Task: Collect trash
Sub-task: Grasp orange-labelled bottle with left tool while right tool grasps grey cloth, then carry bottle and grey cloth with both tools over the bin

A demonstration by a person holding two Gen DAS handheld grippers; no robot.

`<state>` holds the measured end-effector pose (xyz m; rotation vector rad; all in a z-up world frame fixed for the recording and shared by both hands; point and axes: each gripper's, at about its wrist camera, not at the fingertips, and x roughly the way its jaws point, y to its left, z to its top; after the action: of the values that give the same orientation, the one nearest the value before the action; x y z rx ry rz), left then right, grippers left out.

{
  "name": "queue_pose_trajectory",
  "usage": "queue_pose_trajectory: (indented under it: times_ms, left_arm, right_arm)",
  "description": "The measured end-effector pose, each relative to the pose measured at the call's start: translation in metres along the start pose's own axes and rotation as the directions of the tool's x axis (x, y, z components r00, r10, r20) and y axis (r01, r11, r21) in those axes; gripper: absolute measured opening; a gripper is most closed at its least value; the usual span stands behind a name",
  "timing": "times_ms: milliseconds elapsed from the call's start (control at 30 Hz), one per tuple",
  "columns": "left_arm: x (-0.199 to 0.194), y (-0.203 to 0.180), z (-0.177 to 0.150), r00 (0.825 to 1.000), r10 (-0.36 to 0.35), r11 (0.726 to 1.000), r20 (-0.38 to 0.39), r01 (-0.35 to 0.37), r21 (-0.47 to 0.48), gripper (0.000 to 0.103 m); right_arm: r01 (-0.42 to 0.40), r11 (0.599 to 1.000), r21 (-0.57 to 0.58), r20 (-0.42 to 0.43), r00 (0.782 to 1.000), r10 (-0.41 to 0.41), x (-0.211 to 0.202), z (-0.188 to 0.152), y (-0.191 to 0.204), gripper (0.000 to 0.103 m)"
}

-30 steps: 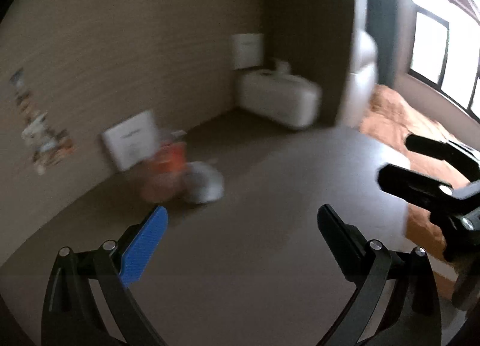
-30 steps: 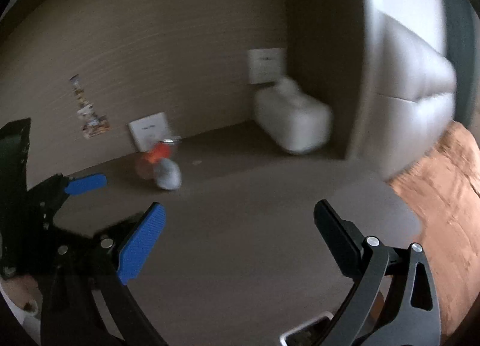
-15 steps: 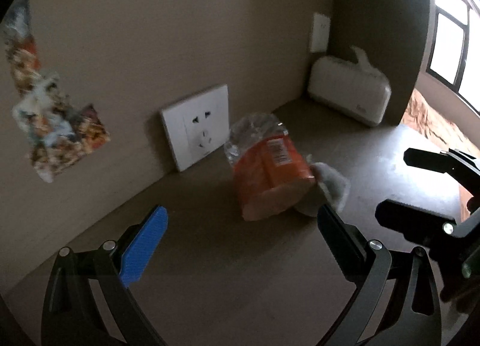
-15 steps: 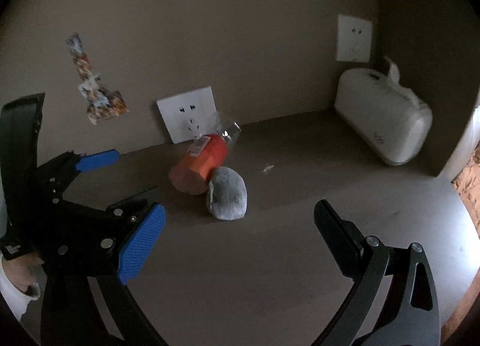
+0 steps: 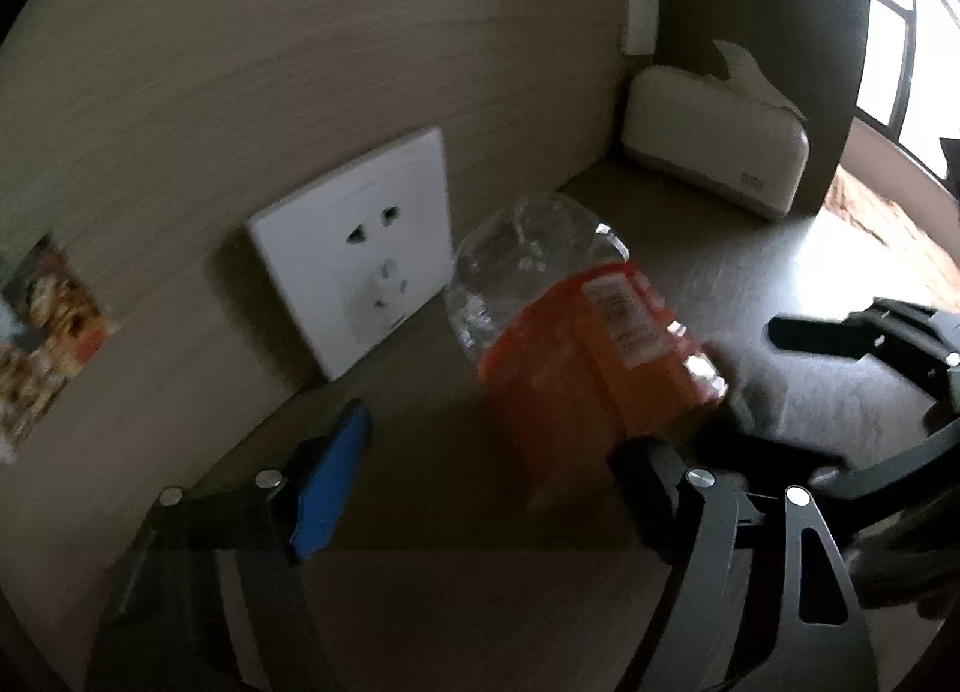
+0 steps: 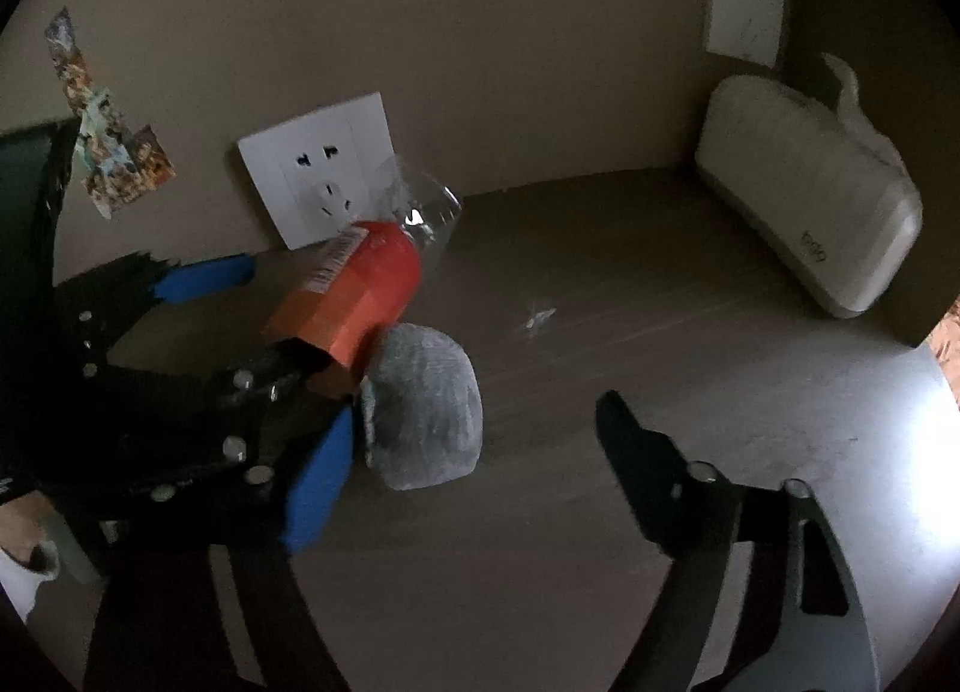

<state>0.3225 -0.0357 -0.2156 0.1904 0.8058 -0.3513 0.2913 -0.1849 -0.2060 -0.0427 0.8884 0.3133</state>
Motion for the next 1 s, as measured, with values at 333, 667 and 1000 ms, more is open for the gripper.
queue_pose_trajectory:
  times_ms: [333, 667, 1000]
  left_arm:
    - [0.019, -0.009, 0.011, 0.997, -0.067, 0.996, -0.048, 0.069, 0.051, 0.010]
    - [-0.050, -0.014, 0.014, 0.999, -0.021, 0.999, 0.043, 0.019, 0.027, 0.007]
    - [-0.125, -0.092, 0.019, 0.983, -0.121, 0.989, 0.138, 0.108, 0.098, 0.007]
  right_arm:
    - [-0.089, 0.996, 0.013, -0.014, 0.996, 0.089, 0.009, 0.005, 0.006, 0.029]
    - [-0.115, 0.990, 0.086, 0.108, 0.989, 0.105, -0.089, -0.008, -0.015, 0.026]
    - [-0.002, 0.990, 0.143, 0.178, 0.984, -0.024, -0.182, -0.045, -0.060, 0.026]
